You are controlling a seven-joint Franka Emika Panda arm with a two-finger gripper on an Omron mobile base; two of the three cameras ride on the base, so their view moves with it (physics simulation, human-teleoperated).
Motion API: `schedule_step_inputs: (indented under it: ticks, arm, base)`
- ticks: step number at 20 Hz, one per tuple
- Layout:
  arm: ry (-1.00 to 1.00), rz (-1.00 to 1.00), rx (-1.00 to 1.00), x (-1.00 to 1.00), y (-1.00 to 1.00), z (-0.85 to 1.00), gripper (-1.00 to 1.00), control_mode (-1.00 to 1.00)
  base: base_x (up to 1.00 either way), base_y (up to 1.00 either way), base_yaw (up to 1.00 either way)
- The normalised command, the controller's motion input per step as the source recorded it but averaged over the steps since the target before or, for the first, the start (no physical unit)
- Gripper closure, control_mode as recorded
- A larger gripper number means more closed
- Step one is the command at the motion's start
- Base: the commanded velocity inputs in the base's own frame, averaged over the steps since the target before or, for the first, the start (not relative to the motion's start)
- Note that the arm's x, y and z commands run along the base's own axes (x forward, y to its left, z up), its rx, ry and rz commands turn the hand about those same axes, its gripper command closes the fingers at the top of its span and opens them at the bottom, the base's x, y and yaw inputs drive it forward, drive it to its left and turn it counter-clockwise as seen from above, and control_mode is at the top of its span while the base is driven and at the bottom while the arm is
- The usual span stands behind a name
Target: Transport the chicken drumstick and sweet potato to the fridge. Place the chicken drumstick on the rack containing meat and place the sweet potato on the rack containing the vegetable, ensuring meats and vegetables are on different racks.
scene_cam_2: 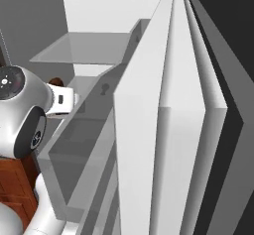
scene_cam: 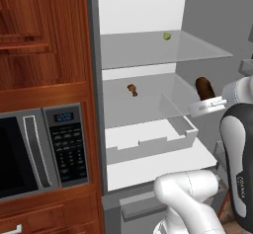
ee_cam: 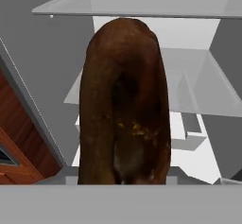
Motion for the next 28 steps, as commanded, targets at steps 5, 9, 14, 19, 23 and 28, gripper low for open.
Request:
schedule_step_inputs:
  ticks: [5,9,14,19,23,28]
  arm:
    - [0.0,0.0,0.0,0.0,0.0,0.0,1.0,1.0]
    - [-0.09,0.0,0.0,-0.07,0.0,0.21,1.0,-1.0]
    - [-0.39,0.0,0.0,-0.29,0.05,0.6,1.0,-1.0]
    - [-0.32,0.0,0.0,0.07,0.16,0.49,1.0,-1.0]
    - [-0.01,0.0,0.0,0.53,0.02,0.37,1.0,-1.0]
    - [0.0,0.0,0.0,0.77,0.01,0.04,1.0,-1.0]
  base:
    - [0.03,0.07,0.0]
    - [0.01,0.02,-0.01]
    - [0.0,0.0,0.0]
    - [0.0,0.0,0.0]
    - [0.0,0.0,0.0]
    - [0.0,0.0,0.0]
